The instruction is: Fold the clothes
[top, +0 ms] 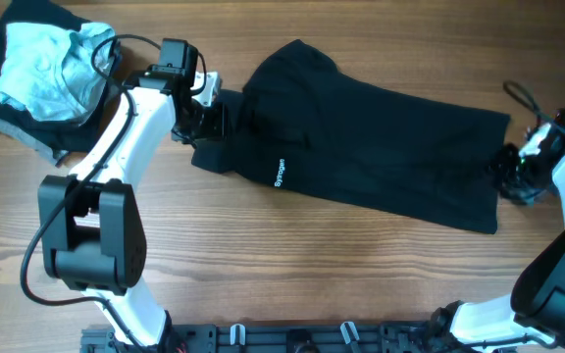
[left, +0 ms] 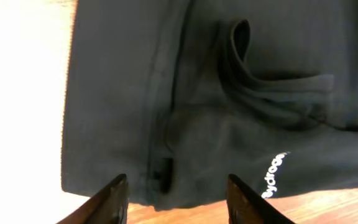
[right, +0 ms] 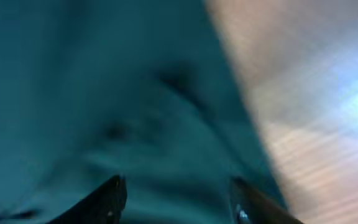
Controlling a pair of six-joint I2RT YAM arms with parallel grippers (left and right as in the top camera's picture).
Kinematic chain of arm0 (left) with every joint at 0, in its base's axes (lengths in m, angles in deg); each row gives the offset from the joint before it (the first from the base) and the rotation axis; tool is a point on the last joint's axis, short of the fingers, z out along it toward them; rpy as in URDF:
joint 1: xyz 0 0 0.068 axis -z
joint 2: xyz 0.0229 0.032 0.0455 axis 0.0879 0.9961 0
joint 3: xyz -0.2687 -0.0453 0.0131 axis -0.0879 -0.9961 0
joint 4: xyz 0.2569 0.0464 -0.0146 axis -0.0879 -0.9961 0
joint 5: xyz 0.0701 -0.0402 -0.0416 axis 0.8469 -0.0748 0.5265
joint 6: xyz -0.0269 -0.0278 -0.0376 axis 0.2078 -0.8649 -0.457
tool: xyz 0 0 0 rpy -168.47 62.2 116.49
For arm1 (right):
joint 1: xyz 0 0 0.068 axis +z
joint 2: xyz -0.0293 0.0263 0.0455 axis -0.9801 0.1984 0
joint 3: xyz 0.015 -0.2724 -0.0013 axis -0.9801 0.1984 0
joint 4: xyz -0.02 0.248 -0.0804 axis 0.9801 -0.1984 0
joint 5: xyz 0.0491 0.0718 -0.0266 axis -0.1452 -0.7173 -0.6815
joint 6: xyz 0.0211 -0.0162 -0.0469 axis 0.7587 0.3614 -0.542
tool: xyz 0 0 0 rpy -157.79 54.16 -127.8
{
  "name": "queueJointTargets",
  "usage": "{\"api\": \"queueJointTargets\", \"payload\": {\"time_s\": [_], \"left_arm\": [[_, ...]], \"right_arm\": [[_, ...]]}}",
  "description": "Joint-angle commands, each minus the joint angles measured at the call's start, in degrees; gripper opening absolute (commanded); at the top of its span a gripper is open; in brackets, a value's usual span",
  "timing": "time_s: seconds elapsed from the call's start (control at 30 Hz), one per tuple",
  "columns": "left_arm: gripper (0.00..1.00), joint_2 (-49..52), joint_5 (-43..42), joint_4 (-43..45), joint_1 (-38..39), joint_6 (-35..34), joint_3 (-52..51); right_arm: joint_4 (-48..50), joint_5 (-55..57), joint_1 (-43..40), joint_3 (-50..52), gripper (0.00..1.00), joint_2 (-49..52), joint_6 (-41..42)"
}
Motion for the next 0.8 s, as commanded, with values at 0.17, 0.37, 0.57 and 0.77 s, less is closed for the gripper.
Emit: {"api": "queueJointTargets", "payload": {"time_s": [0.17,0.37,0.57,0.77], "left_arm": [[0.45,-4.5,-1.8,5.8,1.3,1.7,11.0],[0.04,7.5,-5.0,2.1,1.4,1.8,8.2],[0.04,18.4,-5.2,-6.0,1.4,1.4,7.8],[0.04,18.4,9.4,-17.4,-3.3,-6.2,1.1]], "right_arm": [[10.7,-25.4,0.3,-5.9,0.44,-0.4,-2.9],[10.4,-21.8,0.4,-5.9,0.45,-0.4,-0.7],[10.3,-21.5,0.4,-5.9,0.45,-0.4,1.4],[7.9,-16.5,0.4,-5.9,0.44,-0.4,0.0]]}}
